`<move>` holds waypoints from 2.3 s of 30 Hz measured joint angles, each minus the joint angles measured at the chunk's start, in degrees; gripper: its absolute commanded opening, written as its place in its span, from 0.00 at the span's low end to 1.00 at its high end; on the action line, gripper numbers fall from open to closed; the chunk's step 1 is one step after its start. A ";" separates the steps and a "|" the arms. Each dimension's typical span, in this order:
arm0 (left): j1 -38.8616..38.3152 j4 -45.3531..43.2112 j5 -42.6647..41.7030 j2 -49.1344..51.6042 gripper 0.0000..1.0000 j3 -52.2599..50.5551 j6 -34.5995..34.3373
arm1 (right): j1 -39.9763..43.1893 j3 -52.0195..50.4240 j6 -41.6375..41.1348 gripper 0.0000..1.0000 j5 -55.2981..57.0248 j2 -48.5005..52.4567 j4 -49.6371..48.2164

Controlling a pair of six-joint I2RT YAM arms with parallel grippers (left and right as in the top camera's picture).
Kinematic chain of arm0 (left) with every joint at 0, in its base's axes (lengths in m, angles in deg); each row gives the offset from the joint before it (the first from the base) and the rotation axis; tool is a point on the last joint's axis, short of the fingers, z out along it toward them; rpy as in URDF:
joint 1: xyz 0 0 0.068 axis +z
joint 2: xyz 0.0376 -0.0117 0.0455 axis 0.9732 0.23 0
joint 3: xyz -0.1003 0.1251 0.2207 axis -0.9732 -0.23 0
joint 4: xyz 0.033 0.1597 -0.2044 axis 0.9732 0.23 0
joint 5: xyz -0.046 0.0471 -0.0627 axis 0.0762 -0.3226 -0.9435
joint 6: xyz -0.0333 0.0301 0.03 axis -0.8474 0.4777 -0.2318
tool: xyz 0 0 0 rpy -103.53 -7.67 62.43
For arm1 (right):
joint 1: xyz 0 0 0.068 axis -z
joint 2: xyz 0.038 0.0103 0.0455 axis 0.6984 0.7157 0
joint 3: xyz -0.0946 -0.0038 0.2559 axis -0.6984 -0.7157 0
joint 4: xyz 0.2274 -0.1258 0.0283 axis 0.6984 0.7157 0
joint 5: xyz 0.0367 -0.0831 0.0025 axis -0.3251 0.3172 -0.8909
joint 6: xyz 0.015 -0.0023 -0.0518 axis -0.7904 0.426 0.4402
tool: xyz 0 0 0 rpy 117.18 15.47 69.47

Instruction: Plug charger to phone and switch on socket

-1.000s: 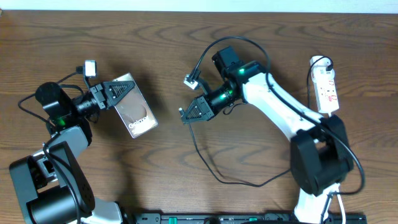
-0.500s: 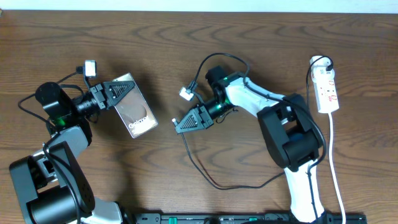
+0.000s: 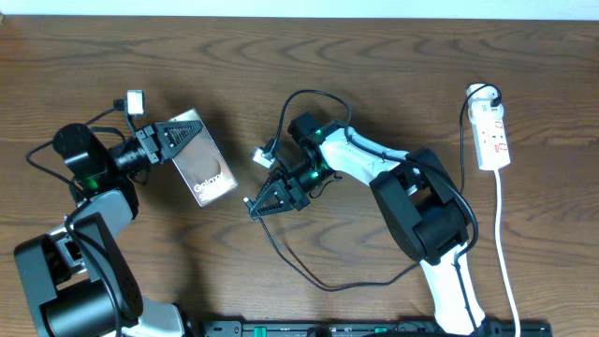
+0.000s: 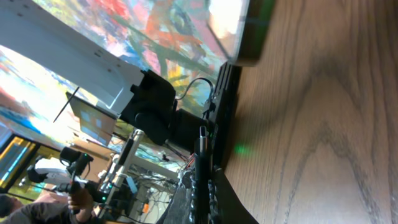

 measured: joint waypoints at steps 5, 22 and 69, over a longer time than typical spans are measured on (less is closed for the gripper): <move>0.00 0.00 0.48 0.00 0.08 0.00 0.15 | -0.02 -0.02 0.98 0.01 -0.79 0.00 -0.13; 0.00 0.04 1.09 0.00 0.07 0.00 0.15 | -2.93 -0.13 -4.22 0.01 -1.44 0.00 -11.78; -1.44 0.00 4.31 0.00 0.07 0.00 -2.03 | -2.16 -0.28 -17.53 0.01 -0.02 0.00 -24.92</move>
